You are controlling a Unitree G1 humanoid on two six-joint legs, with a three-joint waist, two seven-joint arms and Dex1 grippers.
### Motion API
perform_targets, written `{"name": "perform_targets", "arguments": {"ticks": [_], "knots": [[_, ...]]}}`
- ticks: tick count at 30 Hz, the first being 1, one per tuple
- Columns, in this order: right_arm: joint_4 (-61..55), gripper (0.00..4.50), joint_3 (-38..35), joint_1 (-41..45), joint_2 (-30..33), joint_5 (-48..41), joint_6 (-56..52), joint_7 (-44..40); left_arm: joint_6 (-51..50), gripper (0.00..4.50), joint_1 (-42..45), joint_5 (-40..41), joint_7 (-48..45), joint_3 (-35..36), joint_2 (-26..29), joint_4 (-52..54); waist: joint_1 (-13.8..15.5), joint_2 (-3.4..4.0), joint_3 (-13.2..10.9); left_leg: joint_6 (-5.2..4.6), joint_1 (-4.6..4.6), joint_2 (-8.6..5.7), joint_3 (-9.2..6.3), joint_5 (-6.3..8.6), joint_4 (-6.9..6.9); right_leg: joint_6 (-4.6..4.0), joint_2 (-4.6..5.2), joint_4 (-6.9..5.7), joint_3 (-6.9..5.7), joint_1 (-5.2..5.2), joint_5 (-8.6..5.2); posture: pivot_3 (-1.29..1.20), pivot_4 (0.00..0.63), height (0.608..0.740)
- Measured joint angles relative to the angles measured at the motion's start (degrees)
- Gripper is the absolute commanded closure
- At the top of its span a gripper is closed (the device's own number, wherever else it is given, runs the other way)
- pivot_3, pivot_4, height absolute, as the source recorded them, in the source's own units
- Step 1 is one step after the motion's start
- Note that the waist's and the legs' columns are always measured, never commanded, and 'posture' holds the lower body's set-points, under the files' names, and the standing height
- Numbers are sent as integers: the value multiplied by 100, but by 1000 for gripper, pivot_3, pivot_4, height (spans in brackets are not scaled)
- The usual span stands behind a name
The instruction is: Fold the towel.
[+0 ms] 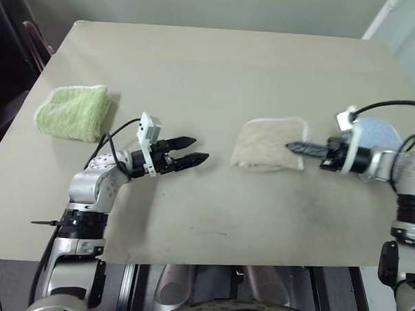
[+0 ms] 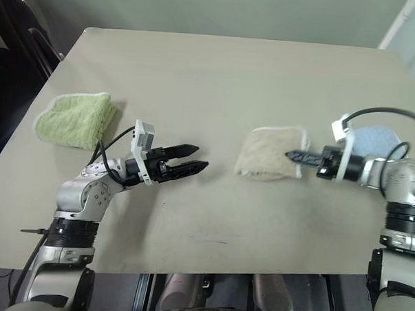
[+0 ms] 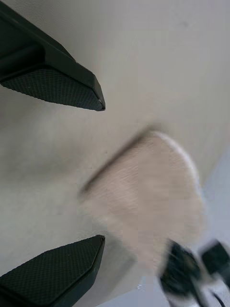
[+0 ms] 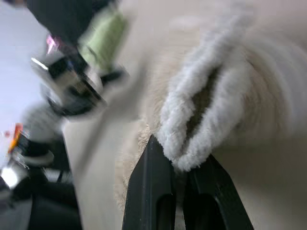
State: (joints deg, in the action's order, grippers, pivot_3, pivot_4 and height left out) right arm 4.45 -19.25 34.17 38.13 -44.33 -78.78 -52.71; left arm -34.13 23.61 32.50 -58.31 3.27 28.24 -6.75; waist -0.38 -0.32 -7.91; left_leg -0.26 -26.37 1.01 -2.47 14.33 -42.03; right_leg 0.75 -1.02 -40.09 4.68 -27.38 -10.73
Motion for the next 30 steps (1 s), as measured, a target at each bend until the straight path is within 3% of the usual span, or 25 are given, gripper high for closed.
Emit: {"name": "perform_targets", "arguments": {"ticks": [7, 11, 18, 23, 30], "knots": [[-1781, 4478, -2467, -124, -1504, -633, -717, 2236, 199, 0, 437, -180, -162, -257, -265, -518, 13, 0, 0, -10, 7, -7, -2, -2, -3, 4, 2, -12, 0, 2, 0, 0, 150, 697], [-2283, 4478, -3491, 47, -1926, -938, -647, 3280, 340, 0, 677, -308, -266, -377, -361, -906, 18, 0, 0, -13, 5, -10, -4, -1, -2, 11, 4, -12, 2, 0, -1, 0, 150, 697], [-2489, 4478, -4123, -50, -1933, -994, 235, 4637, 692, 0, 946, -580, -459, -555, -557, -1418, 38, 1, -1, -19, -3, -15, -6, 3, -2, 30, 7, -10, 4, -4, -6, 0, 150, 697], [-2366, 4478, -4162, -446, -1796, -1132, 645, 4891, 822, 0, 1005, -703, -528, -571, -673, -1608, 50, 2, -1, -23, -4, -19, -3, 5, -3, 101, 10, -8, 7, -3, -31, 0, 150, 697], [-1765, 4478, -4074, -1259, -1487, -1135, 1267, 4904, 916, 0, 1030, -809, -530, -575, -702, -1637, 65, 2, -1, -31, -4, -22, -3, 2, -4, 115, 16, 3, 8, 6, -29, 0, 150, 697]]}}
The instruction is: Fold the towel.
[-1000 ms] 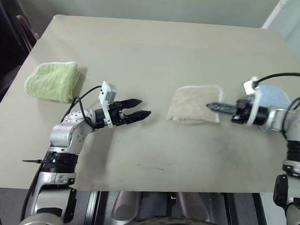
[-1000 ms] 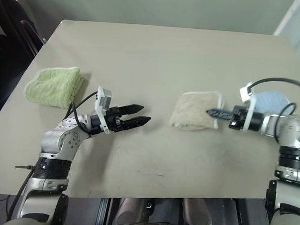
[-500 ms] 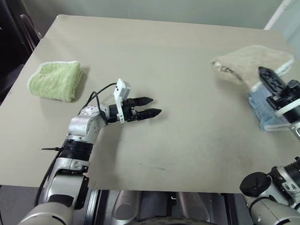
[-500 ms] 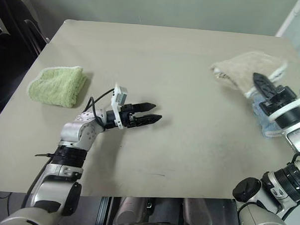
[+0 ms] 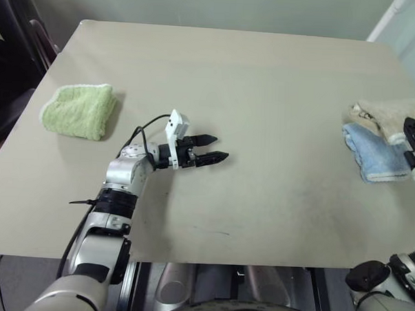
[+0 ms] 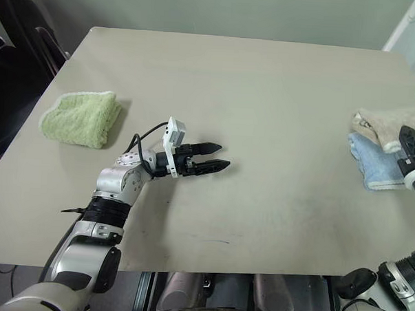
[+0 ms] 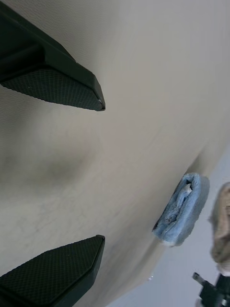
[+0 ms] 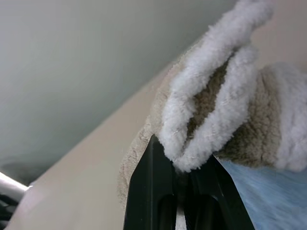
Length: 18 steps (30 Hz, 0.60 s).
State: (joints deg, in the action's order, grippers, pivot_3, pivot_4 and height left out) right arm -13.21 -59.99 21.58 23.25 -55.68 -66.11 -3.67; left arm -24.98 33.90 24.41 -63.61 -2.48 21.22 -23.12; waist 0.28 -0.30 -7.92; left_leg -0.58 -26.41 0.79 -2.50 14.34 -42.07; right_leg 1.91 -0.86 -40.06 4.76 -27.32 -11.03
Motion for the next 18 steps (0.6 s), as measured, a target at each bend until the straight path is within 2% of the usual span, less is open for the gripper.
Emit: {"name": "perform_targets", "arguments": {"ticks": [9, 18], "knots": [[525, 4478, 360, -743, 65, 77, 710, -18, 2, 0, -86, 0, 24, 4, 8, 13, -1, 2, 1, -4, 2, 0, 2, 1, -1, 8, 2, 7, 1, 6, 4, 0, 150, 697], [1104, 4478, 618, -852, 251, 99, 1218, -18, 26, 0, -128, 1, 124, 28, -16, 34, -1, 3, 1, -8, 2, -2, 2, 2, -4, 9, 4, 10, 2, 12, 4, 0, 150, 697]]}}
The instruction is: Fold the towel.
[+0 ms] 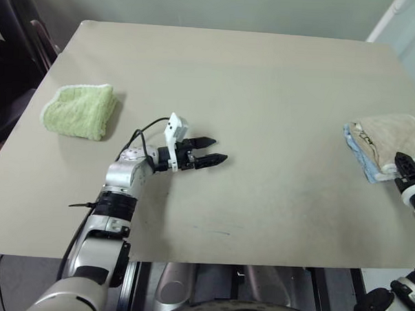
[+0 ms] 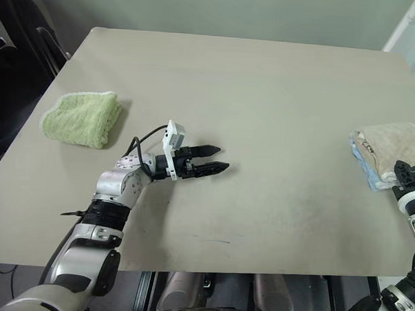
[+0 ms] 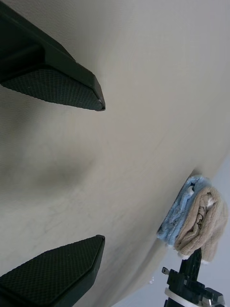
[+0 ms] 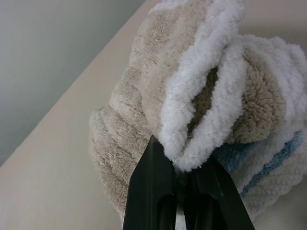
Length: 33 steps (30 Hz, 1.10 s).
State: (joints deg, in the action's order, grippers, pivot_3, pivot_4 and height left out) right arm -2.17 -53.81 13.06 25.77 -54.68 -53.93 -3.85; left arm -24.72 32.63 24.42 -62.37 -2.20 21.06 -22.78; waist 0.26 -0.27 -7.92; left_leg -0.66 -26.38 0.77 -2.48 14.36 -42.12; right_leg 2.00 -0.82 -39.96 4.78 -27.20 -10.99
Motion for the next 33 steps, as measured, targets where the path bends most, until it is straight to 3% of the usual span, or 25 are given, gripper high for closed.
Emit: {"name": "perform_targets", "arguments": {"ticks": [13, 17, 27, 33], "knots": [[882, 4478, 455, -115, 146, 455, 856, -105, 80, 0, -20, -2, 38, 2, -56, 0, 0, 0, 0, -5, 10, 0, -2, 2, -4, 6, 1, 3, 0, 15, 5, 0, 150, 697], [981, 3374, 470, -112, 234, 443, 882, -129, 80, 0, -29, 0, 44, 11, -49, 0, -1, 0, 0, -8, 18, 0, -1, 4, -6, 5, 2, 6, 0, 26, 3, 0, 150, 697], [610, 37, 464, -444, 269, 152, 808, -157, 80, 0, -58, 2, 80, 24, -46, 0, 0, 0, 0, -10, 17, -1, -1, 6, -5, 5, 2, 6, 0, 25, -2, 0, 150, 697], [252, 37, 35, -870, 270, -338, 802, -140, 101, 0, -57, 0, 112, 26, -53, -6, 15, 2, -1, -13, 13, -2, -2, 11, -5, 8, 2, 6, 1, 24, -10, 0, 150, 697]]}}
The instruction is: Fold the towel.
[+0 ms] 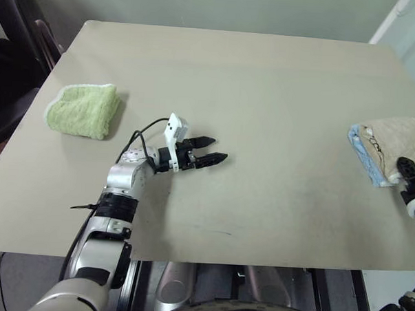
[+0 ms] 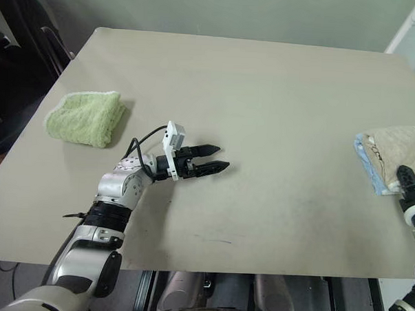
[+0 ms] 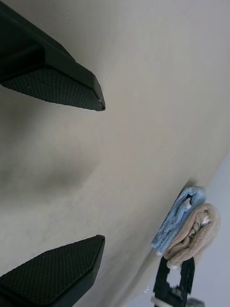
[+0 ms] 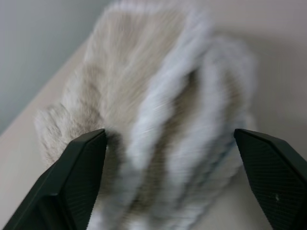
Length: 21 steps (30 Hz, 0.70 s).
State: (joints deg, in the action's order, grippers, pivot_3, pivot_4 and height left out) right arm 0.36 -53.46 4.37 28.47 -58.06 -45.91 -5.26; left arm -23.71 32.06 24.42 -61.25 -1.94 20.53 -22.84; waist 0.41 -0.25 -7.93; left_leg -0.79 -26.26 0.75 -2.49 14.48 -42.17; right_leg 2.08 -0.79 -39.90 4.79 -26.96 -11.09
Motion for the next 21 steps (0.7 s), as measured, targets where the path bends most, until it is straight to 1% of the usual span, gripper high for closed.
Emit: {"name": "perform_targets", "arguments": {"ticks": [5, 8, 11, 13, 15, 18, 21], "knots": [[-332, 37, -424, -508, -2, -396, 5, 71, 27, 0, 41, 10, -111, 3, 13, -32, 3, 2, -1, 1, -3, -1, 0, 4, 0, 1, 1, 0, 1, -1, -5, 0, 150, 697], [-634, 37, -696, -739, 45, -717, 11, 117, 23, 0, 166, 53, -123, 140, 12, -103, 5, 3, -1, 1, -3, -2, 0, 5, 0, 2, 1, 0, 1, -1, -6, 0, 150, 697], [-1279, 37, -667, -1057, 331, -1181, -156, -20, 64, 0, 235, 169, -205, 308, 9, -58, -19, 16, 0, 5, -4, -2, 3, 8, 0, 2, 1, 0, 4, -4, -7, 0, 150, 697], [-1769, 37, -603, -1092, 578, -1428, -213, -186, 85, 0, 267, 283, -251, 395, -8, 69, -50, 15, 0, 7, -3, -2, 3, 9, 0, 2, -2, 0, 4, -3, -7, 0, 150, 697], [-2258, 37, -367, -1095, 909, -1485, -200, -474, 93, 0, 258, 391, -379, 431, 16, 287, -59, 15, 0, 7, -4, -2, 3, 9, -1, 2, -2, 1, 3, -4, -7, 0, 150, 697], [-3035, 37, 278, -1077, 1515, -1358, -167, -1067, 232, 0, 186, 413, -685, 383, 223, 679, -63, 15, 1, 7, -7, -2, 0, 9, -1, 0, -6, 1, -1, -6, -13, 0, 150, 697], [-3631, 37, 1309, -1210, 2171, -835, -141, -1767, 287, 0, -60, 398, -1010, 295, 546, 1056, -52, 13, 2, 9, -17, -2, -6, 14, -1, 4, -8, 2, -3, -10, -27, 0, 150, 697]]}}
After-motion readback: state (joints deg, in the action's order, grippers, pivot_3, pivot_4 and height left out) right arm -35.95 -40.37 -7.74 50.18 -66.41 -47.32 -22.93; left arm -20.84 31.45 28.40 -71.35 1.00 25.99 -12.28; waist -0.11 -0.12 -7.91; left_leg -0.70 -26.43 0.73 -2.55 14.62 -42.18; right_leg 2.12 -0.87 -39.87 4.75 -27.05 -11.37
